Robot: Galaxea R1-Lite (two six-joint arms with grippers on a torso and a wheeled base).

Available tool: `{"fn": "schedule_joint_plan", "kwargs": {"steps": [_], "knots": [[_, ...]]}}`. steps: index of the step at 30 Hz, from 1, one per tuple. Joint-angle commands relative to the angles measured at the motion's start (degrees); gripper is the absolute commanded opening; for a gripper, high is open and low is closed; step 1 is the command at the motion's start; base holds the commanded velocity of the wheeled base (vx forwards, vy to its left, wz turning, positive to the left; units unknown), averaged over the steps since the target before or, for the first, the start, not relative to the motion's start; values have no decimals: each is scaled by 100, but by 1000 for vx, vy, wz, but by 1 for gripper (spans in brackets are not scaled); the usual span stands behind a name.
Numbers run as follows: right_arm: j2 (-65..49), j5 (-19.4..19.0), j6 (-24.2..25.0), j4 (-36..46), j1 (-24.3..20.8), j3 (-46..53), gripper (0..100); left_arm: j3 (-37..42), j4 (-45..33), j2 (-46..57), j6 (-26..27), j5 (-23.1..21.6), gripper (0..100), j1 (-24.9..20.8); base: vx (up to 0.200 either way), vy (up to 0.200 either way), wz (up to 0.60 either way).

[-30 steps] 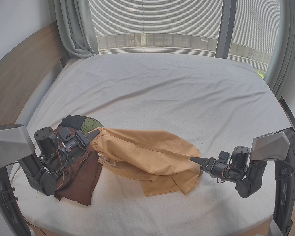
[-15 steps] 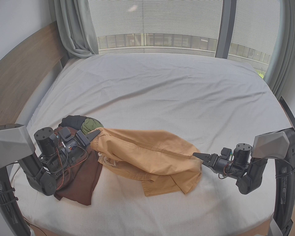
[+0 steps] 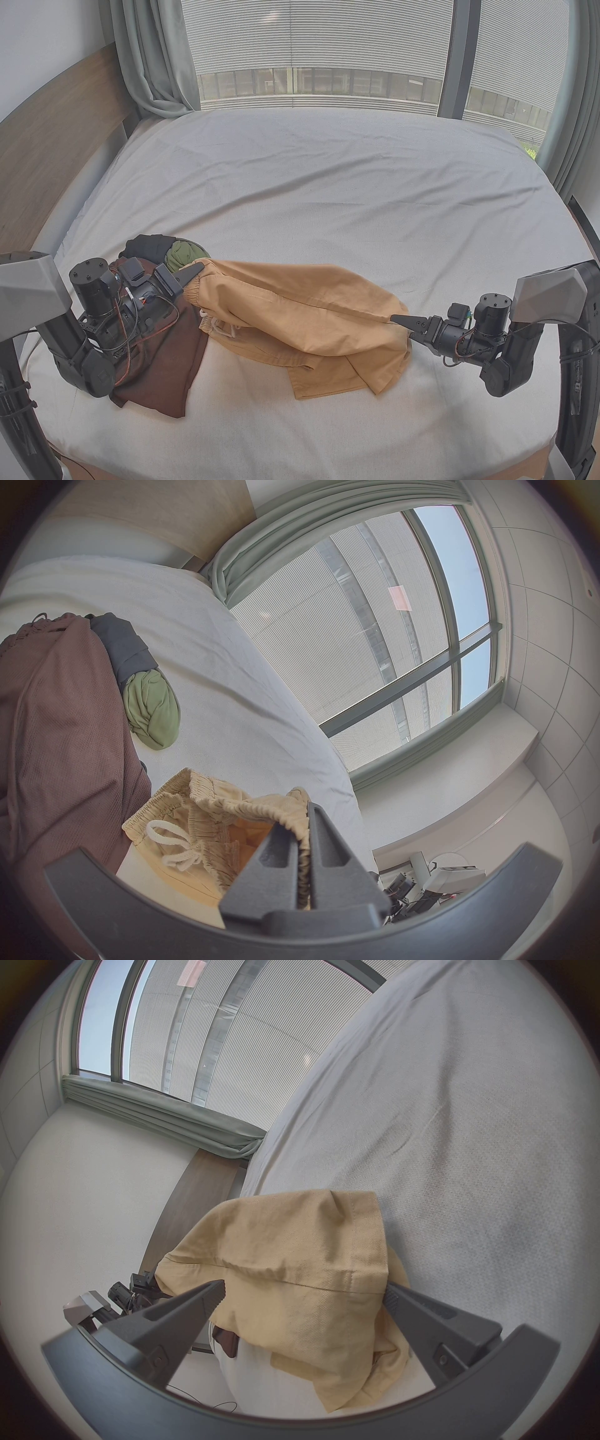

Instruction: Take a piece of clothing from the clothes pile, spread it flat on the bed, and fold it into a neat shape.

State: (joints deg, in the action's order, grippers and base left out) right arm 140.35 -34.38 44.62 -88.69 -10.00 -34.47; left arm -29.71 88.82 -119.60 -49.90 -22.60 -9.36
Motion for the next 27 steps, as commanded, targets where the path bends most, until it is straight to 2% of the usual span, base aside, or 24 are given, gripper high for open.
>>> {"fn": "schedule_joint_plan", "kwargs": {"steps": [1,15,16,18,23,27], "knots": [[-315,-95,3,-8,94,187,100,-17,4,-19,-3,1,0,5,0,0,0],[-570,-429,3,-17,182,398,100,-35,4,-125,15,19,0,13,0,0,0],[-614,-649,-6,-17,244,503,100,-44,4,-125,15,19,0,13,0,0,0],[-746,-807,-32,-17,261,573,100,-35,4,-125,15,19,0,13,0,0,0],[-807,-939,-50,-26,297,591,100,-44,4,-125,15,19,0,13,0,0,0],[-807,-1212,-129,-26,305,573,100,-35,4,-134,15,19,0,13,0,0,0]]}}
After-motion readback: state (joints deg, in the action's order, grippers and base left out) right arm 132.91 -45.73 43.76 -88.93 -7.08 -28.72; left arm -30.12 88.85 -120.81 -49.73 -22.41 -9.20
